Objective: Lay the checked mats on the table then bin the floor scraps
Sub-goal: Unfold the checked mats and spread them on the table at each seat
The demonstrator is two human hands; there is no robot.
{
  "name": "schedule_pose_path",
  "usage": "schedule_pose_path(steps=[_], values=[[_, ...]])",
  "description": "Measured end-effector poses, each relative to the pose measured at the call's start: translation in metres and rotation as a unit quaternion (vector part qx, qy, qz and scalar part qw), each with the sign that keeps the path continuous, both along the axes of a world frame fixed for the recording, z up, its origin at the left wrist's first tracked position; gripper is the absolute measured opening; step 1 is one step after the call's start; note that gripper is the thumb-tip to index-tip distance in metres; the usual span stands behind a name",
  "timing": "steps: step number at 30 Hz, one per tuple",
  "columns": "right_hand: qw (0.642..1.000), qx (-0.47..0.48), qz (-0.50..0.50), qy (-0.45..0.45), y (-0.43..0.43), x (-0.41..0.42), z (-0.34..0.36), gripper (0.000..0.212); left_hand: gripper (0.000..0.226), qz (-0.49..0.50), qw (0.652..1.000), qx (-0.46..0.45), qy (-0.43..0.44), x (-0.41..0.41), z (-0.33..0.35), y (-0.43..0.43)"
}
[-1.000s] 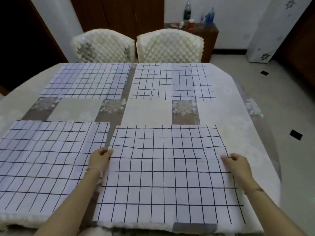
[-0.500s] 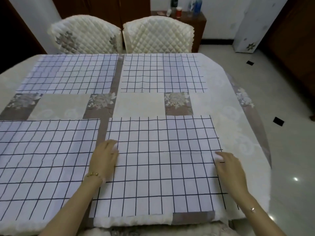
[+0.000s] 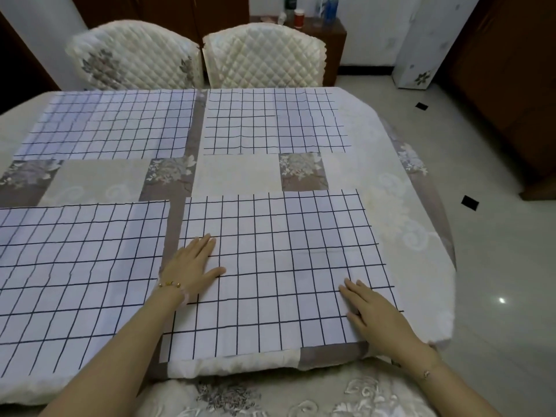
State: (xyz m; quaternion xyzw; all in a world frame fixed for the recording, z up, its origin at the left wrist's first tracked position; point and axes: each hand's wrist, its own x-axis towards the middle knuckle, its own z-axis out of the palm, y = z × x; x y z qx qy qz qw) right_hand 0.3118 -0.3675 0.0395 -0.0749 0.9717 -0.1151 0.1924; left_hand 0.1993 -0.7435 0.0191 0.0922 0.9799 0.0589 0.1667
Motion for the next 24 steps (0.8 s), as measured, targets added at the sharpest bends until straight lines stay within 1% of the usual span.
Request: schedule_pose_path(steps=[4,7,9,10,12,15,16,18,21,24], values=[[1.000,-0.004,-0.013,-0.004,0.000,0.000,-0.001,0.053,0.079,-0.004,0.999,-0.015,-0.032,-0.003,0.003,0.000],[0.998,-0.043,-0.046,-0.028,-0.003,-0.002,0.008,0.050,0.081,0.000,0.998,-0.010,-0.055,-0.005,0.011,0.002],[0.988,-0.106,-0.110,-0.034,-0.008,-0.002,0.017,0.045,0.079,0.031,0.998,0.043,-0.038,0.000,0.020,0.005],[0.977,-0.146,-0.154,-0.027,-0.010,0.000,0.021,0.041,0.076,0.056,0.994,0.092,-0.020,0.006,0.026,0.006],[0.950,-0.219,-0.221,-0.009,-0.016,0.007,0.030,0.030,0.062,0.112,0.971,0.209,0.011,0.026,0.040,0.006],[0.927,-0.286,-0.242,-0.001,-0.032,0.015,0.042,0.015,0.034,0.181,0.925,0.331,0.042,0.070,0.065,-0.001],[0.923,-0.303,-0.238,-0.004,-0.041,0.016,0.047,0.013,0.027,0.210,0.906,0.365,0.053,0.087,0.074,-0.004],[0.915,-0.334,-0.224,-0.018,-0.064,0.017,0.056,0.014,0.016,0.279,0.856,0.430,0.074,0.125,0.089,-0.014],[0.905,-0.380,-0.182,-0.052,-0.109,0.015,0.072,0.021,0.013,0.374,0.760,0.512,0.141,0.188,0.102,-0.031],[0.899,-0.414,-0.113,-0.090,-0.161,0.018,0.087,0.023,0.012,0.487,0.651,0.539,0.219,0.263,0.097,-0.038]])
